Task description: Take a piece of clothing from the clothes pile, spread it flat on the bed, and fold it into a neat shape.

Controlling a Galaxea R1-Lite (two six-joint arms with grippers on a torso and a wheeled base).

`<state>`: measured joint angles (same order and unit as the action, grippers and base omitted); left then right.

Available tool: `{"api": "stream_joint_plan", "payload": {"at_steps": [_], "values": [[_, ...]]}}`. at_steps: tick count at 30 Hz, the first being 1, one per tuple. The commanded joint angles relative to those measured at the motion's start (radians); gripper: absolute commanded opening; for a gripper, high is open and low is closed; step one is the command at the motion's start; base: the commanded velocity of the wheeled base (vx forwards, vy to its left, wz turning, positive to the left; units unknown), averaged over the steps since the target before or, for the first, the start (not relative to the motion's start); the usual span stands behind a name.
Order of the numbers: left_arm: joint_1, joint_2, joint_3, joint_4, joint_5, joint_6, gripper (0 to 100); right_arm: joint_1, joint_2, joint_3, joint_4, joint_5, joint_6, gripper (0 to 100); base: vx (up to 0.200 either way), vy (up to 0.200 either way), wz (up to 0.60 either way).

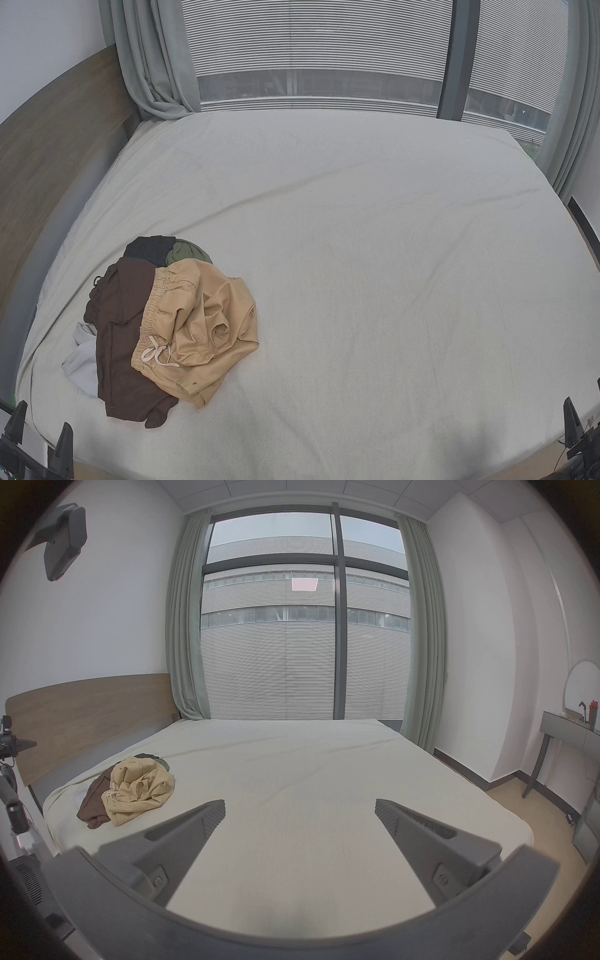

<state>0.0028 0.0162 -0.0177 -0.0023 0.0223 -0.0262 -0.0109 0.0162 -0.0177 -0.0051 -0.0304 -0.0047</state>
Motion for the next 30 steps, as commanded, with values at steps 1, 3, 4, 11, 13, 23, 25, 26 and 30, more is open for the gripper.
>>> {"api": "stream_joint_plan", "payload": {"at_steps": [1,3,4,11,13,23,25,26,30], "values": [[0.000,-0.012,0.018,-0.001,0.001,0.000,100,0.000,-0.015,0.018,-0.001,0.000,0.000,100,0.000,0.000,0.00],[0.000,-0.013,0.018,0.001,0.002,0.005,100,0.000,-0.015,0.018,-0.001,0.000,-0.001,100,0.000,0.000,0.00],[0.000,-0.013,0.018,0.001,0.002,0.005,100,0.000,-0.015,0.018,-0.001,0.000,-0.001,100,0.000,0.000,0.00],[-0.001,-0.013,0.016,0.001,0.001,-0.001,100,0.000,-0.015,0.018,-0.001,-0.002,0.002,100,0.000,0.000,0.00],[-0.001,-0.013,0.016,0.001,0.001,0.000,100,0.000,-0.015,0.018,-0.001,-0.002,0.002,100,0.000,0.000,0.00],[-0.001,-0.015,0.008,-0.016,0.001,-0.005,100,0.000,-0.015,0.018,-0.001,-0.003,0.002,100,0.000,0.000,0.00],[0.013,0.042,-0.120,-0.061,-0.004,-0.018,100,0.000,-0.015,0.018,-0.001,-0.003,0.002,100,0.000,0.000,0.00],[0.013,0.085,-0.156,-0.062,-0.005,-0.024,100,0.000,-0.015,0.018,-0.001,-0.003,0.002,100,0.000,0.000,0.00],[0.000,0.156,-0.148,-0.067,-0.002,-0.018,100,0.002,-0.015,0.018,-0.001,-0.005,0.002,100,0.000,0.000,0.00]]}}
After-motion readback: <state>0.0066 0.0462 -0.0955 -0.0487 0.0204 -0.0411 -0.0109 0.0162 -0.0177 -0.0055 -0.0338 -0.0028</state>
